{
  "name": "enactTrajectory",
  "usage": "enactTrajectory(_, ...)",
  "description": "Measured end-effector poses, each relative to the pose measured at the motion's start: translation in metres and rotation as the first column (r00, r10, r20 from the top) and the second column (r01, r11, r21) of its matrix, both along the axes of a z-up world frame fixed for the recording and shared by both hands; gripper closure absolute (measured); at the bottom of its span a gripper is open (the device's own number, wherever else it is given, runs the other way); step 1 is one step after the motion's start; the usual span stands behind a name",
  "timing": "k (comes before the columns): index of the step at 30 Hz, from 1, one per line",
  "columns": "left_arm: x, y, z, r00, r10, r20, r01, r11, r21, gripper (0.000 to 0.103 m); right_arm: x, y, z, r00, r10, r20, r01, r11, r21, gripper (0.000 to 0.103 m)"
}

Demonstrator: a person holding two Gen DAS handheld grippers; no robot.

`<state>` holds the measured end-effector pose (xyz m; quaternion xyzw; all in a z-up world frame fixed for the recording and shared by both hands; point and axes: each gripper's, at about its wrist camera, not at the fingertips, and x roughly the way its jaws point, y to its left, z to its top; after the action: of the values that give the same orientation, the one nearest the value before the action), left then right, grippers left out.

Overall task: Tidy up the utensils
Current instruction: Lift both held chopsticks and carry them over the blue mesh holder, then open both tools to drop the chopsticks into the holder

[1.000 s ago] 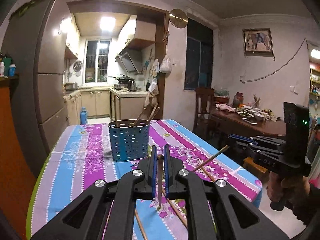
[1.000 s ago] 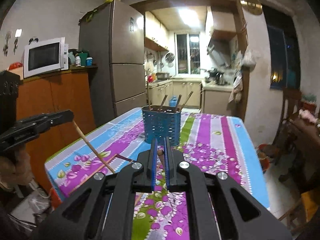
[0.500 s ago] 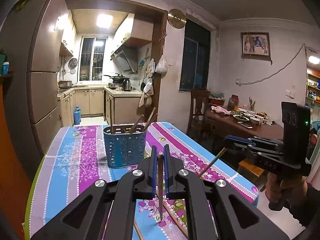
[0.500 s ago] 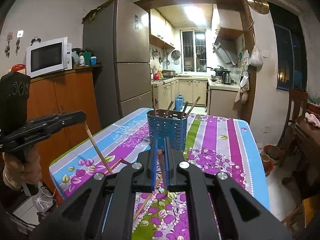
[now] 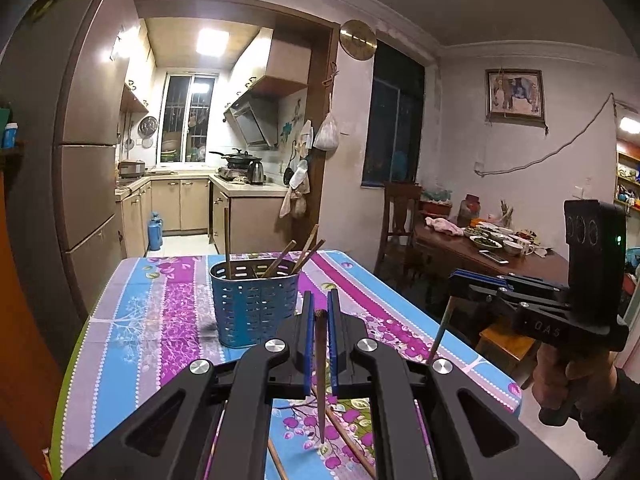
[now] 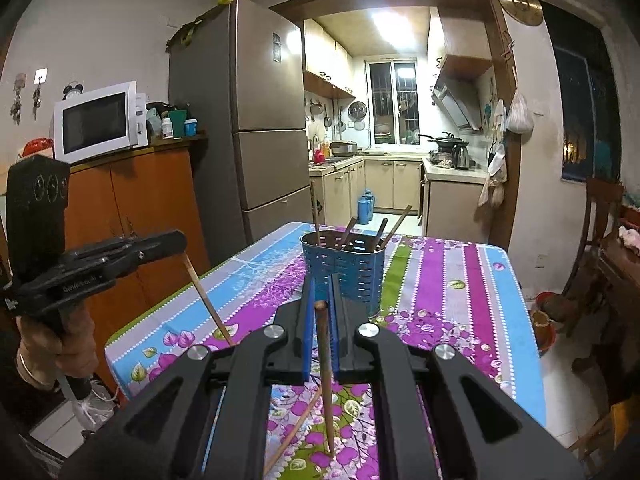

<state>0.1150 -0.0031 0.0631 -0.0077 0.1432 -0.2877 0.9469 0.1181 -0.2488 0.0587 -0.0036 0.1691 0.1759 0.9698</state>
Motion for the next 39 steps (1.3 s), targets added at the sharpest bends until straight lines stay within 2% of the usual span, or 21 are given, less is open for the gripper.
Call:
enactTrajectory(6, 0.019, -0.002, 0.022, 0.998, 0.025, 0.053, -0.024, 1.000, -0.008, 0.096, 0.018, 0.004, 0.017, 1.000, 0.012, 0.014, -0.012, 1.000, 0.018, 0.098)
enactTrajectory(10, 0.040, -0.003, 0.049, 0.995, 0.040, 0.091, -0.038, 0.999, -0.015, 0.096, 0.036, 0.003, 0.051, 0.998, 0.014, 0.059, -0.017, 0.999, 0.042, 0.098)
enactTrajectory(15, 0.075, -0.009, 0.097, 0.984, 0.060, 0.170, -0.057, 0.998, -0.024, 0.096, 0.068, 0.000, 0.099, 0.993, 0.005, 0.114, -0.013, 0.998, 0.067, 0.098)
enactTrajectory(19, 0.109, -0.018, 0.134, 0.968, 0.092, 0.235, -0.085, 0.996, -0.040, 0.096, 0.101, -0.001, 0.140, 0.983, -0.042, 0.179, 0.028, 0.997, 0.076, 0.098)
enactTrajectory(23, 0.147, -0.030, 0.156, 0.953, 0.100, 0.285, -0.090, 0.995, -0.047, 0.096, 0.140, -0.006, 0.161, 0.978, -0.076, 0.195, 0.058, 0.994, 0.094, 0.098)
enactTrajectory(26, 0.175, -0.039, 0.155, 0.949, 0.112, 0.294, -0.109, 0.994, -0.028, 0.096, 0.174, -0.011, 0.162, 0.978, -0.101, 0.181, 0.080, 0.990, 0.116, 0.098)
enactTrajectory(29, 0.203, -0.049, 0.144, 0.954, 0.125, 0.271, -0.131, 0.991, 0.003, 0.096, 0.203, -0.012, 0.152, 0.979, -0.120, 0.164, 0.100, 0.987, 0.125, 0.098)
enactTrajectory(33, 0.230, -0.055, 0.118, 0.967, 0.126, 0.220, -0.135, 0.990, 0.027, 0.096, 0.229, -0.011, 0.129, 0.985, -0.122, 0.121, 0.103, 0.983, 0.150, 0.098)
enactTrajectory(39, 0.255, -0.060, 0.072, 0.981, 0.106, 0.163, -0.118, 0.991, 0.063, 0.096, 0.253, -0.005, 0.079, 0.991, -0.122, 0.054, 0.113, 0.982, 0.153, 0.098)
